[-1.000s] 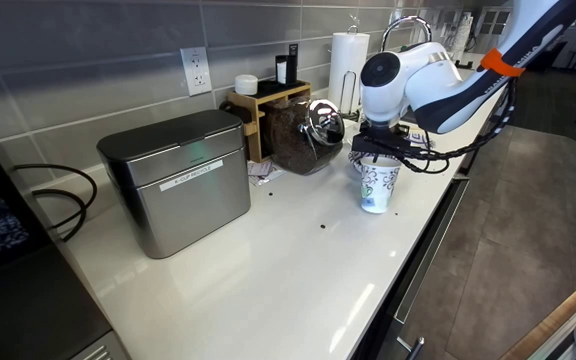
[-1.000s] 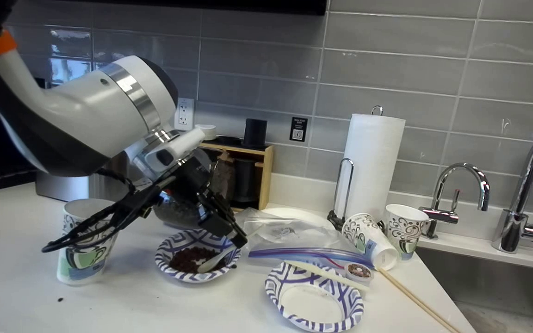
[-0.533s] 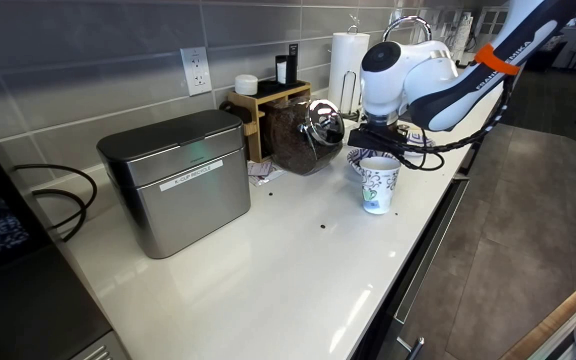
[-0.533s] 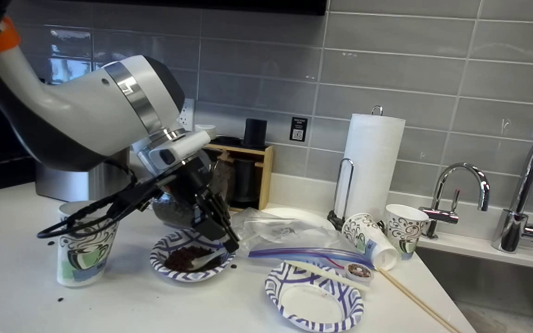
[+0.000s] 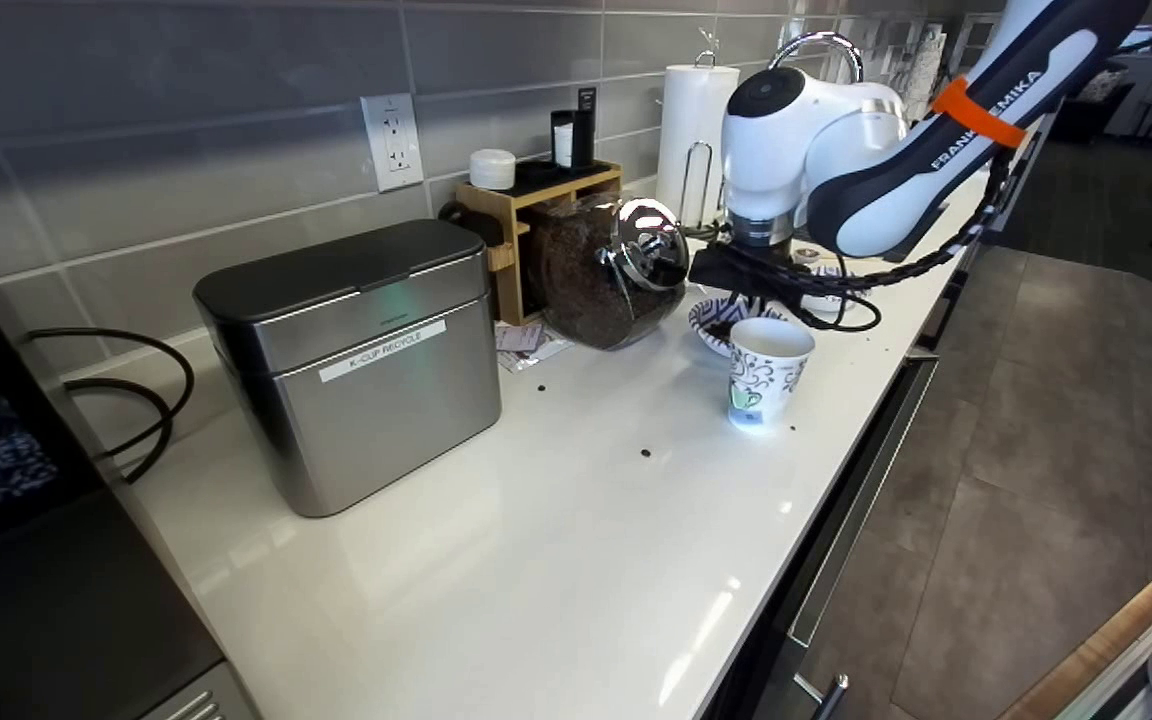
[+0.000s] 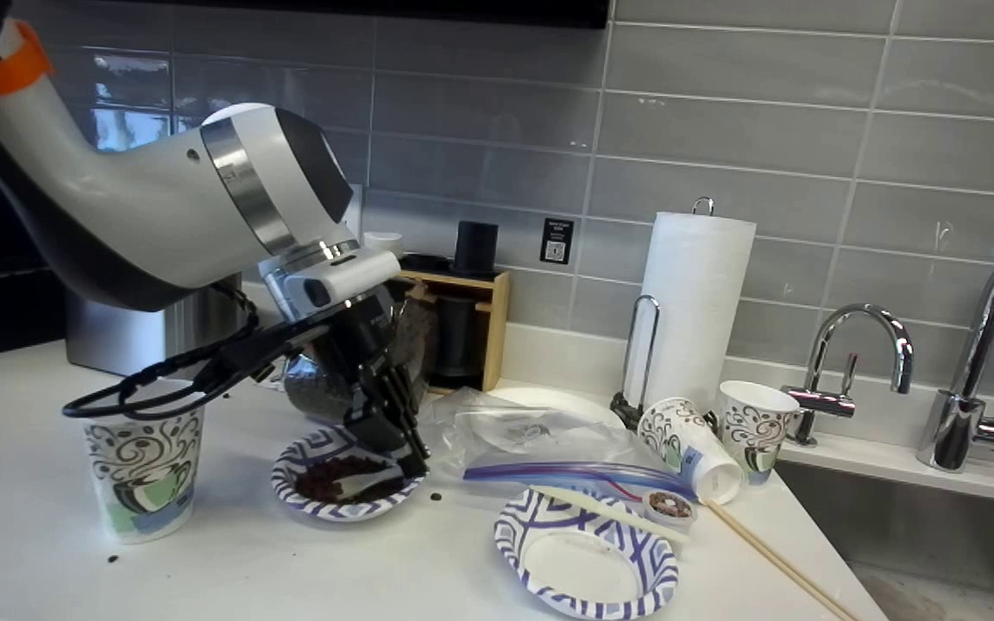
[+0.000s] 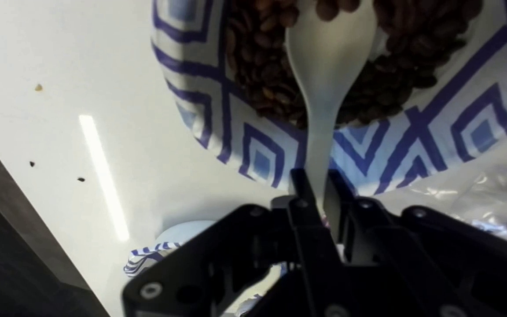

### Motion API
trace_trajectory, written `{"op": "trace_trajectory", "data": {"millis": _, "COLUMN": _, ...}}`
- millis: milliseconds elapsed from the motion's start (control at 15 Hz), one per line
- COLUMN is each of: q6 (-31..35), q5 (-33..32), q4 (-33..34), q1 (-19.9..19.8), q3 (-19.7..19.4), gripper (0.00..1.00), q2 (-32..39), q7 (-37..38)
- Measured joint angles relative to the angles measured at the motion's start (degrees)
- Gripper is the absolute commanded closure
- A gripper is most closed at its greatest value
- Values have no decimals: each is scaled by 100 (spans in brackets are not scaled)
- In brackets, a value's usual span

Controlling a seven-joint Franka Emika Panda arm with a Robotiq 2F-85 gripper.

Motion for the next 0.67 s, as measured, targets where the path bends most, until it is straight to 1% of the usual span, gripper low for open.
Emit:
{"op": "trace_trajectory", "data": {"millis": 333, "q6": 180, "q5": 735, "q4": 0, "q1": -43, "q3": -59, "gripper": 97, "q2": 11, "q7": -467}}
{"op": "trace_trajectory", "data": {"millis": 667, "q6": 197, "q5": 1534, "q4": 33, "q1": -50, "q3": -175, "gripper": 97, "q2": -1, "q7": -970}}
